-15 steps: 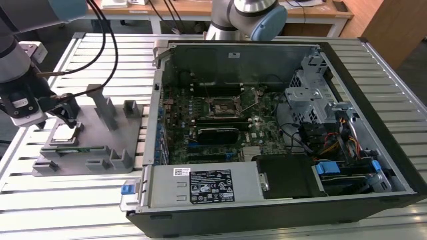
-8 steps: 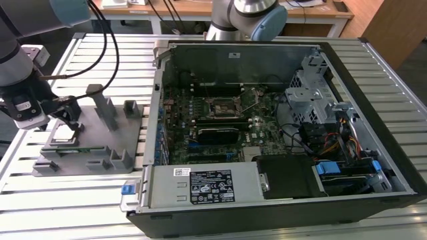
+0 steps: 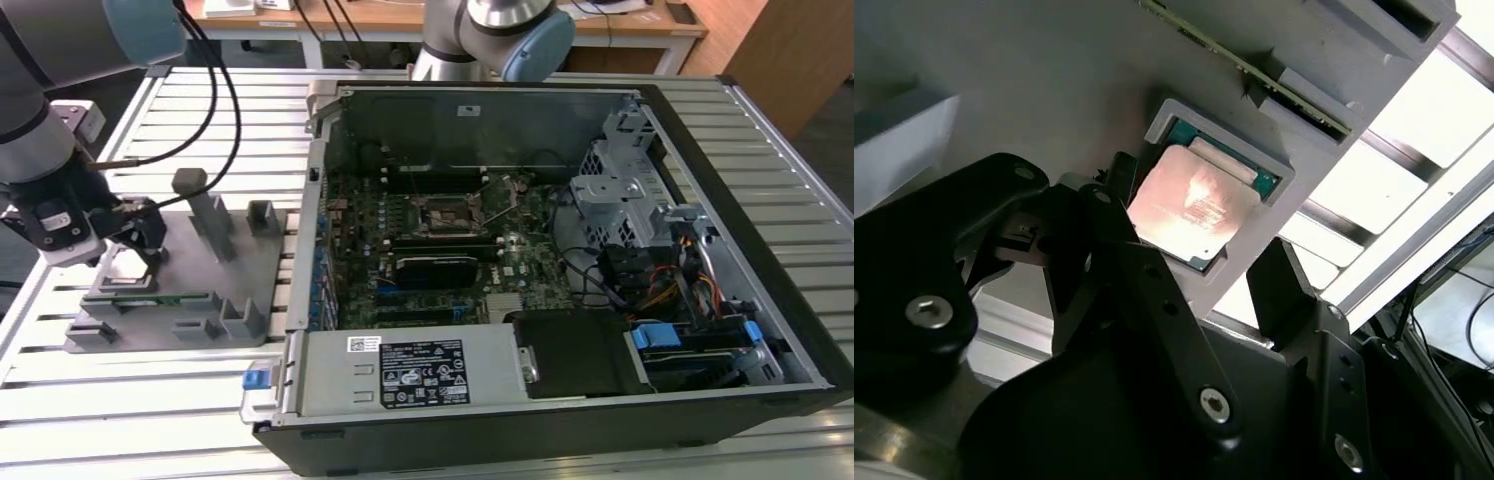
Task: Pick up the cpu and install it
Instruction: 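Pick up the cpu and move it towards the insertion slot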
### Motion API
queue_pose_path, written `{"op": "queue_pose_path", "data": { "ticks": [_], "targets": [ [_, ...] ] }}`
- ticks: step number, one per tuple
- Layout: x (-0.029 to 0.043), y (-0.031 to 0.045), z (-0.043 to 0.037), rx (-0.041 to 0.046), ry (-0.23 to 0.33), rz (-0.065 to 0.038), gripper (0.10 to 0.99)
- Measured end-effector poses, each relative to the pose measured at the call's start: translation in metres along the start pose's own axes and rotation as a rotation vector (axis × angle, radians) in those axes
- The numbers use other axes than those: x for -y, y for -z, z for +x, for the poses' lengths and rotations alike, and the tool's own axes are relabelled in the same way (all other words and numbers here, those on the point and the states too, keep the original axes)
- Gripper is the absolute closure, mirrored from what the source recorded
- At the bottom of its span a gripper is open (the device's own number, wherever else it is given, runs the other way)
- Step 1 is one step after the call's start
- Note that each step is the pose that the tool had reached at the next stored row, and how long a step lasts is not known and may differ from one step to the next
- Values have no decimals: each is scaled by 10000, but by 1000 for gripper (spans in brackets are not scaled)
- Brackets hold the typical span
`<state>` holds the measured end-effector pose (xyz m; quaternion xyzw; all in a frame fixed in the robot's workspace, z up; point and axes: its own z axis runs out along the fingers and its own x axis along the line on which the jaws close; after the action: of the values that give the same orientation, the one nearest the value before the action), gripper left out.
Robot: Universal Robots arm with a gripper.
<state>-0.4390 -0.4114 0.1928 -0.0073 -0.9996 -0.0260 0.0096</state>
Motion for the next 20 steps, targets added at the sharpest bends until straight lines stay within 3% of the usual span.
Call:
{"op": "queue_pose_path", "data": {
  "ticks": [15,20],
  "targets": [
    [14,-104,-4,6,-40,-1,369],
    [15,-98,-12,2,-40,1,380]
  ]
}}
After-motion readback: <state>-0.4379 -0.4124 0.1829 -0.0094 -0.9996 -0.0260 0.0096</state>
